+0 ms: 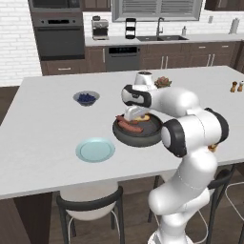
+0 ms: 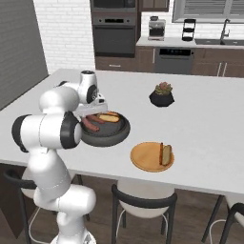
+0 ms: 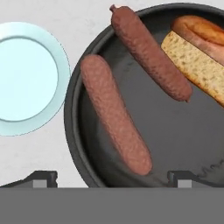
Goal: Place one bun and one sausage from the bowl on each plate.
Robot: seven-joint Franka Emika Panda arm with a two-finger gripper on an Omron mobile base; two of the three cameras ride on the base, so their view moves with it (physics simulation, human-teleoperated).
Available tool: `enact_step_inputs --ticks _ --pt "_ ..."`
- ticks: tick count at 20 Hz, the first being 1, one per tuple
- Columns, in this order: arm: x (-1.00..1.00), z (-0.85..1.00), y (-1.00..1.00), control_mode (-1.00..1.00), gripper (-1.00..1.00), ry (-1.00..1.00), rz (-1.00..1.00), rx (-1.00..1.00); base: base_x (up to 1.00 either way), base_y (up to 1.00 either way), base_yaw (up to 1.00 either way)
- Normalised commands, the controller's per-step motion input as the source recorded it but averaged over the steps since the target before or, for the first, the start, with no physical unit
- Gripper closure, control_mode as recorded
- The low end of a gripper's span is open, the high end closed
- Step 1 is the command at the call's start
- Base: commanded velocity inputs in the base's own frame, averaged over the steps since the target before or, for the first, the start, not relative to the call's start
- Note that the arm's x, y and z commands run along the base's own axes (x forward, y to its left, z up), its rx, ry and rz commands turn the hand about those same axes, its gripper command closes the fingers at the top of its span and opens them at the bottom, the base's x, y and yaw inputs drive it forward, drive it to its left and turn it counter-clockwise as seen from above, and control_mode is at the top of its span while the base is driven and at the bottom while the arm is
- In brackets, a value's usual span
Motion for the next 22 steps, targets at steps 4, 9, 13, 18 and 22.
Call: enact_step_inputs --ticks 4,9,13,18,22 --pt "0.23 -0.45 -0.16 -1.0 -1.0 0.03 0.01 0.0 0.0 0.0 0.0" --pt "0.21 -0.46 -0.01 -1.0 -1.0 0.01 0.01 -0.01 0.0 0.0 0.0" --pt "0.03 -0.45 0.0 -1.0 -1.0 0.02 0.03 -0.04 0.0 0.0 0.0" --pt "0.0 -0.16 0.0 -1.0 -1.0 0.0 0.03 -0.01 0.0 0.0 0.0" --pt "-0.03 -0.16 0.0 -1.0 1.0 0.0 0.01 0.01 0.0 0.0 0.0"
